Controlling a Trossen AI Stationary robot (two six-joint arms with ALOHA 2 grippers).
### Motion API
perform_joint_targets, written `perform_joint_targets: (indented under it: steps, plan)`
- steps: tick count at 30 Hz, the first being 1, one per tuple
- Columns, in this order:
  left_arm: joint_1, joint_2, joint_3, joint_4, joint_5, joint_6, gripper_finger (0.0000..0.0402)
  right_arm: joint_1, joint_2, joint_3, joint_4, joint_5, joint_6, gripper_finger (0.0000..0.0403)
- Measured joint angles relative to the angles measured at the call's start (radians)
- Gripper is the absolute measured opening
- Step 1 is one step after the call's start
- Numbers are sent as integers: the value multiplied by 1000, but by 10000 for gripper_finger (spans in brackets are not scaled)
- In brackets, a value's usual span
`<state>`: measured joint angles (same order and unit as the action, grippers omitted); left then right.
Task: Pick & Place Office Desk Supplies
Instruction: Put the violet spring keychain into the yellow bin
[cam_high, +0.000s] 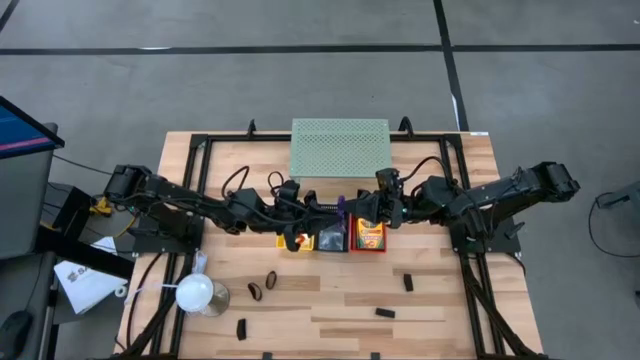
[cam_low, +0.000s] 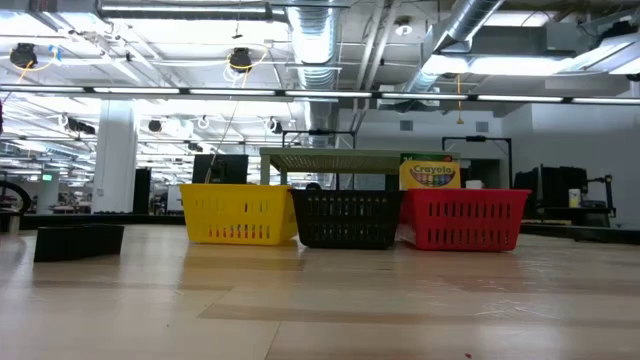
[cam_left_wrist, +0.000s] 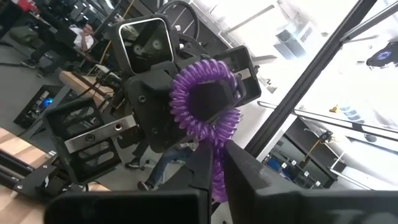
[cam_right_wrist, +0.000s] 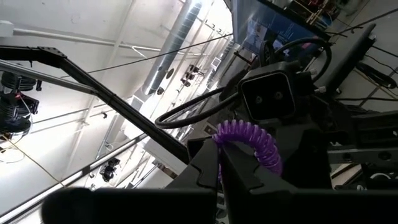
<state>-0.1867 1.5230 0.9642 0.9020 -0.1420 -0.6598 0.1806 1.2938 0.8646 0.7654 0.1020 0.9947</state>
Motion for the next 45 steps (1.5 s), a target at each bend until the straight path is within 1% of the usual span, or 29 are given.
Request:
perform_joint_targets:
  steps: [3,6,9,14,22,27,31,34,37,39,41,45]
  plan:
    - [0,0,0,1,-9,0,16,0,0,0,0,-1,1,0]
    - [0,0,0,1,-12,3,10,1,0,0,0,-14,8,0]
    - [0,0,0,2,-12,6,8,3,0,0,3,-16,8,8]
    - [-3,0,0,5,-16,8,7,3,0,0,41,-14,8,53]
    - [-19,0,0,-85,-20,5,6,3,0,0,55,3,0,123]
    - [-27,-16,1,-143,-70,20,6,17,0,0,56,-2,5,151]
    - [-27,-91,0,-276,-132,65,6,35,0,0,36,-49,33,160]
    - [-28,-189,0,-413,-177,113,6,53,0,0,-6,-53,38,161]
    - [-26,-287,0,-528,-224,154,6,63,-13,0,-75,-52,43,160]
    - [-25,-344,-1,-570,-245,164,6,61,-21,0,-149,-47,43,160]
    - [-31,-391,0,-597,-256,178,6,61,-25,0,-217,0,42,160]
    - [-61,-427,0,-598,-253,200,5,59,-32,0,-374,153,31,160]
